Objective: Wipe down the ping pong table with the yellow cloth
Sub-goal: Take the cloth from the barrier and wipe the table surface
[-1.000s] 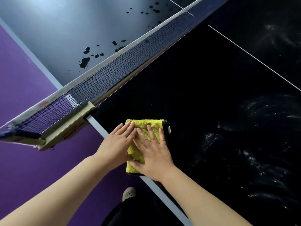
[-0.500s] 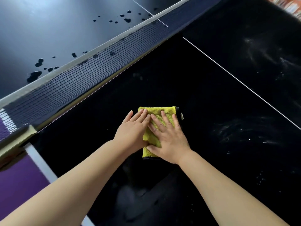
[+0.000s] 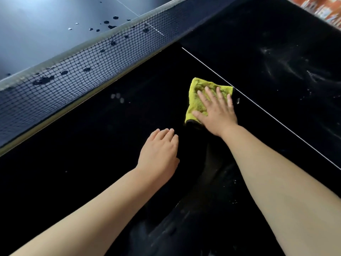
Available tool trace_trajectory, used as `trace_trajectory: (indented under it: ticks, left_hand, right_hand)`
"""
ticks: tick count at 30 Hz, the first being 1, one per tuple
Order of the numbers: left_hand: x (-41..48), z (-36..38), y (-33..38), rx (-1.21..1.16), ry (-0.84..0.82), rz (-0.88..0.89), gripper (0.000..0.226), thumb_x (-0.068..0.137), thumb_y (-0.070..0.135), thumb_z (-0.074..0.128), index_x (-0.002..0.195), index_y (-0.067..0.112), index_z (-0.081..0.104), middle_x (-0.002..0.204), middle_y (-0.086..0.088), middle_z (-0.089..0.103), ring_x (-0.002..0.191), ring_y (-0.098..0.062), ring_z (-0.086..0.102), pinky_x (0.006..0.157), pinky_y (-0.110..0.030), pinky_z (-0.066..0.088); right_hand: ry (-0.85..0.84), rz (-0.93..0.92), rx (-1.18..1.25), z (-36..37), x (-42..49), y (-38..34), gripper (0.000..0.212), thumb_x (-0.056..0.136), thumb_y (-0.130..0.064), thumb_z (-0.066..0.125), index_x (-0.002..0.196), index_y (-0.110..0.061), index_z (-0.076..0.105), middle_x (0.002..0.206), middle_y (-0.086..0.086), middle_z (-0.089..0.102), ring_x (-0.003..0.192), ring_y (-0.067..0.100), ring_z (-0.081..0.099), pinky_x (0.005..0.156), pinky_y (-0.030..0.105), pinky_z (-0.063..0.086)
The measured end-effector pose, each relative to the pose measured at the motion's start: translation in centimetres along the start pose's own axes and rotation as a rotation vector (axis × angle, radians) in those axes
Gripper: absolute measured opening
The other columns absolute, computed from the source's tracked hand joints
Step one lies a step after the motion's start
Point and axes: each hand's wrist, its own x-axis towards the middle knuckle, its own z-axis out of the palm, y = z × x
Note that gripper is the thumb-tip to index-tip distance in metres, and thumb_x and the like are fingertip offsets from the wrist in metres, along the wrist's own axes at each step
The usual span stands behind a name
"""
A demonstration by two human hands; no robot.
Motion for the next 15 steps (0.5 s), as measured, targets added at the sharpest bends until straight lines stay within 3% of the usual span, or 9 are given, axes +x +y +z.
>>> trace_trajectory:
  ticks: [7, 15]
  left_hand:
    - [0.1, 1.0, 2.0, 0.09, -0.106, -0.022, 0.074, 0.094, 0.042, 0.046, 0.15, 0.01, 0.009, 0.158, -0.008, 0.005, 0.145, -0.022, 0.005, 0.116, -0.038, -0.001]
    - [0.4, 1.1, 2.4, 0.035, -0.153, -0.091, 0.072, 0.093, 0.035, 0.051, 0.15, 0.013, 0.012, 0.159, -0.003, 0.006, 0.145, -0.02, 0.004, 0.116, -0.035, 0.001]
  right_hand:
    - [-0.01, 0.221, 0.102, -0.7, 1.5, 7.4, 0.062, 0.1, -0.054, 0.023, 0.154, -0.038, -0.004, 0.163, -0.007, -0.013, 0.148, 0.023, -0.017, 0.119, 0.049, -0.009]
    - [-0.007, 0.175, 0.118, 0.3, -2.2, 7.2, 0.063, 0.098, -0.043, 0.026, 0.155, -0.038, -0.001, 0.163, -0.005, -0.013, 0.149, 0.024, -0.016, 0.119, 0.049, -0.01]
